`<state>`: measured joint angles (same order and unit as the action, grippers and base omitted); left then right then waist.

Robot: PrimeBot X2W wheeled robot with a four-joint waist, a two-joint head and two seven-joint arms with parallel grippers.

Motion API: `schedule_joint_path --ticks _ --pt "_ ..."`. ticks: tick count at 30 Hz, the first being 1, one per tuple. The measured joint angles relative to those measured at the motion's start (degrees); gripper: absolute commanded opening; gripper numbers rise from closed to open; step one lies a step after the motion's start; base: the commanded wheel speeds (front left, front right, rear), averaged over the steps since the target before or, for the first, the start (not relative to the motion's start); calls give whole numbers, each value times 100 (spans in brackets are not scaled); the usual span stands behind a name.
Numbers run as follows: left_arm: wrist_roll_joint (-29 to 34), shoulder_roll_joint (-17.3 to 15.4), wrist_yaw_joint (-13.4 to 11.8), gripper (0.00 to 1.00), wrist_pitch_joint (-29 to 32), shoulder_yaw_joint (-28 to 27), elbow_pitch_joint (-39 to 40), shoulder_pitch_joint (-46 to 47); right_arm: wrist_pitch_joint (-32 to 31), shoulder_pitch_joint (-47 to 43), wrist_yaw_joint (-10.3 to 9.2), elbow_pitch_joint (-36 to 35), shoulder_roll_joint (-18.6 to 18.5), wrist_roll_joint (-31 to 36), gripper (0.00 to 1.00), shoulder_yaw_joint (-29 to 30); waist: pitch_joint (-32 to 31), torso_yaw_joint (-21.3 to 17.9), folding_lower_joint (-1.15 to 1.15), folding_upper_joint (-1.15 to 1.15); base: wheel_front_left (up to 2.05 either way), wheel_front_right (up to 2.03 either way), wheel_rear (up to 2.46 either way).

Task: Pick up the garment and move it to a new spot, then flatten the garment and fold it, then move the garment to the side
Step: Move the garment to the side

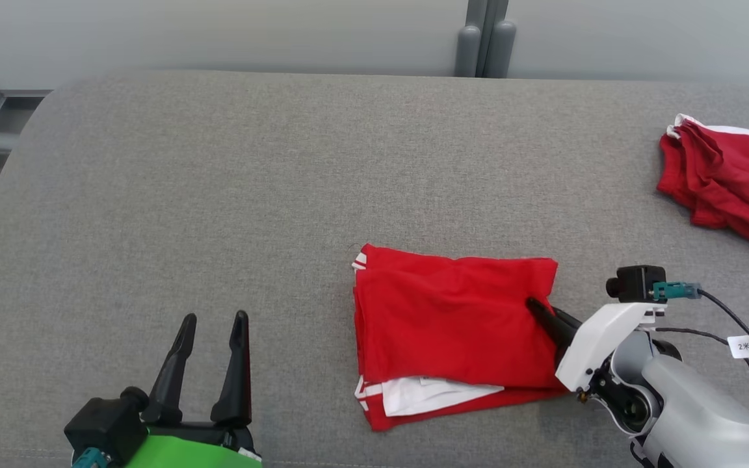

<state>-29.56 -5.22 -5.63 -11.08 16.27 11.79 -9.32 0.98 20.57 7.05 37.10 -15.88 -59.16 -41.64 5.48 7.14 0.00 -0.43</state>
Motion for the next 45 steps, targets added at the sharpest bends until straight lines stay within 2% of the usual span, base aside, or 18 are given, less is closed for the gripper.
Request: schedule_joint_path --ticks 7,15,28,32,37,45 --pt "-1 -16 0 100 -9 -126 3 -3 54 163 1 -261 -175 1 0 -110 -12 -135 0 0 0 0 0" --pt "-1 -14 0 100 -16 -130 5 -5 109 608 1 -298 -760 58 0 -4 -27 -344 0 0 0 0 0" --pt "-1 -7 0 100 -32 -94 20 -3 147 1543 -10 -159 -1457 283 0 402 34 -516 0 0 0 0 0" --pt "-1 -4 0 100 -32 -73 19 -2 10 1894 -107 -131 -1615 342 0 450 51 -515 0 0 0 0 0" --pt "-1 5 1 100 -30 35 18 4 -265 2179 -116 -51 -1863 387 0 453 104 -474 0 0 0 0 0" --pt "-1 5 1 100 -23 37 21 29 -639 2603 -170 23 -1881 370 0 513 250 -373 0 0 0 0 0"
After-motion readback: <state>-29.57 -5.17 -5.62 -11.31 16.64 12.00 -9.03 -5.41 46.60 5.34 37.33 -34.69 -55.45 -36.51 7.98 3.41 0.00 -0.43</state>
